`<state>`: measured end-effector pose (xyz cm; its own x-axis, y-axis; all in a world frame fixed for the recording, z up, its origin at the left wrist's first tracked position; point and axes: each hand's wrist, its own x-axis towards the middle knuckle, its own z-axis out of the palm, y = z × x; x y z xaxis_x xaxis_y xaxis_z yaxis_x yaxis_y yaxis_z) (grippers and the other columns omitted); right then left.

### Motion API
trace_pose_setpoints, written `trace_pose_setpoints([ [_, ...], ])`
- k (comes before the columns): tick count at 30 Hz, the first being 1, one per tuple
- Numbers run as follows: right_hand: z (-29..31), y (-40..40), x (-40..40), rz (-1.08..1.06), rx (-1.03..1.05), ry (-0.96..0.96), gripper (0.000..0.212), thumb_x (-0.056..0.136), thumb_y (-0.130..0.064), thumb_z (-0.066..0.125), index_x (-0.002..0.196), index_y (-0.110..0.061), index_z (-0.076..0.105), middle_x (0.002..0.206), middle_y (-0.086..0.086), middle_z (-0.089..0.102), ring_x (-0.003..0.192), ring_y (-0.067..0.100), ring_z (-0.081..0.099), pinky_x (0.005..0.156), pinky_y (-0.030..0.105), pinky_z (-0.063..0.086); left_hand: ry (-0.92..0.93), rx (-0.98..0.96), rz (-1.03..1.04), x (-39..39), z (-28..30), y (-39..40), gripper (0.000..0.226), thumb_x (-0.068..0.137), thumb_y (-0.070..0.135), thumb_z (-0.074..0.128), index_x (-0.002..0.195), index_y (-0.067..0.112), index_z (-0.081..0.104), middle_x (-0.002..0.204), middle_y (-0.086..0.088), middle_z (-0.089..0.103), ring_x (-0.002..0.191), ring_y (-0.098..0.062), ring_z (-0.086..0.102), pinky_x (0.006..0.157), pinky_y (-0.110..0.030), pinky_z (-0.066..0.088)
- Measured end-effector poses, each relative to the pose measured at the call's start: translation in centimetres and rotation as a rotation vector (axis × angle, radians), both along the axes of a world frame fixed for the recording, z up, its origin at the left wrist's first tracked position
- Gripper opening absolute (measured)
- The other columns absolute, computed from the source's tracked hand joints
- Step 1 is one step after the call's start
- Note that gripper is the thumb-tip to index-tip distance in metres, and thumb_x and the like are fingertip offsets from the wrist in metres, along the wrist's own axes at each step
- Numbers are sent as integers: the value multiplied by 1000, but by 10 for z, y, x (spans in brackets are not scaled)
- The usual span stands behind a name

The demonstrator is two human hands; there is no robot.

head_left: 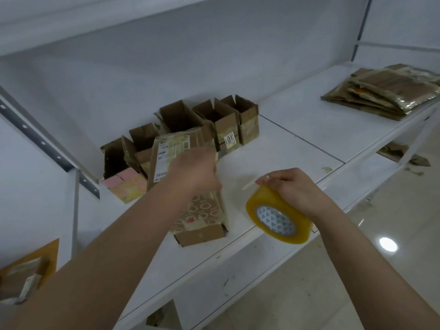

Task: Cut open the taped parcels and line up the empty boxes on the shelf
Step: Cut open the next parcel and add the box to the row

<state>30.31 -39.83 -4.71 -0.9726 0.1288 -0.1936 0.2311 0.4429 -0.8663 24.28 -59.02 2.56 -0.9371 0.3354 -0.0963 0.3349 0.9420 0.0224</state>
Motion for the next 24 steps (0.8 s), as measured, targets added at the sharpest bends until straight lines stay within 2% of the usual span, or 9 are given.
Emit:
trace_pose_setpoints([
  [1, 3, 0, 1, -17, -33, 31, 26, 98, -40, 50, 96, -40, 76, 112, -6, 67, 99, 19, 62, 96, 43, 51, -39, 115, 23, 0, 2, -4, 34, 80, 39, 76, 95, 19, 54, 86, 5, 55, 85, -15, 57, 67, -30, 42],
  [4, 11, 0, 5, -30, -77, 109, 26, 99, -40, 51, 91, -42, 75, 111, -8, 68, 99, 17, 63, 96, 43, 52, -133, 669, 76, 15, 6, -1, 45, 74, 56, 75, 102, 22, 65, 92, 9, 65, 87, -6, 61, 70, -26, 46],
  [5, 14, -1, 5, -26, -76, 130, 26, 100, -40, 50, 88, -43, 74, 109, -8, 68, 98, 16, 63, 95, 43, 52, -141, 760, 62, 22, 5, 4, 51, 70, 61, 74, 103, 22, 67, 92, 10, 67, 87, -4, 63, 72, -24, 48],
  [7, 20, -2, 6, -6, -65, 160, 27, 100, -38, 49, 88, -43, 72, 103, -7, 71, 93, 16, 65, 93, 43, 53, -174, 778, 37, 31, -1, 16, 53, 65, 64, 73, 99, 22, 70, 89, 11, 70, 85, -1, 64, 74, -24, 51],
  [10, 20, -4, 5, 9, -27, 195, 29, 101, -42, 46, 96, -41, 74, 96, -10, 72, 91, 14, 67, 90, 46, 54, -139, 831, 62, 31, -10, 26, 19, 75, 40, 81, 78, 23, 74, 76, 6, 72, 74, -6, 68, 72, -30, 55],
  [13, 15, -10, 4, -88, 62, 298, 41, 97, -58, 37, 105, -38, 72, 96, -11, 72, 94, 13, 64, 88, 43, 51, -181, 1029, 170, 35, -14, 32, 16, 82, 28, 78, 68, 21, 72, 73, 2, 74, 74, -9, 69, 74, -31, 55],
  [17, 15, -16, -1, -261, 184, 411, 44, 99, -55, 35, 103, -29, 70, 90, -5, 71, 89, 16, 61, 74, 34, 45, -279, 1285, 331, 50, -17, 44, 14, 85, 22, 74, 73, 16, 70, 68, 3, 70, 45, 3, 51, 56, -20, 39],
  [22, 7, -16, -11, -350, 245, 430, 35, 99, -51, 42, 104, -32, 70, 81, -9, 65, 83, 17, 59, 67, 30, 38, -266, 1242, 273, 52, -19, 41, 13, 87, 24, 72, 76, 17, 73, 77, -5, 74, 51, 0, 51, 52, -11, 41],
  [24, 2, -16, -15, -364, 310, 417, 32, 99, -50, 44, 106, -32, 71, 82, -9, 64, 82, 16, 58, 63, 28, 35, -279, 1179, 225, 50, -18, 34, 16, 87, 24, 73, 82, 10, 74, 68, -6, 64, 53, -6, 47, 50, -15, 37],
])
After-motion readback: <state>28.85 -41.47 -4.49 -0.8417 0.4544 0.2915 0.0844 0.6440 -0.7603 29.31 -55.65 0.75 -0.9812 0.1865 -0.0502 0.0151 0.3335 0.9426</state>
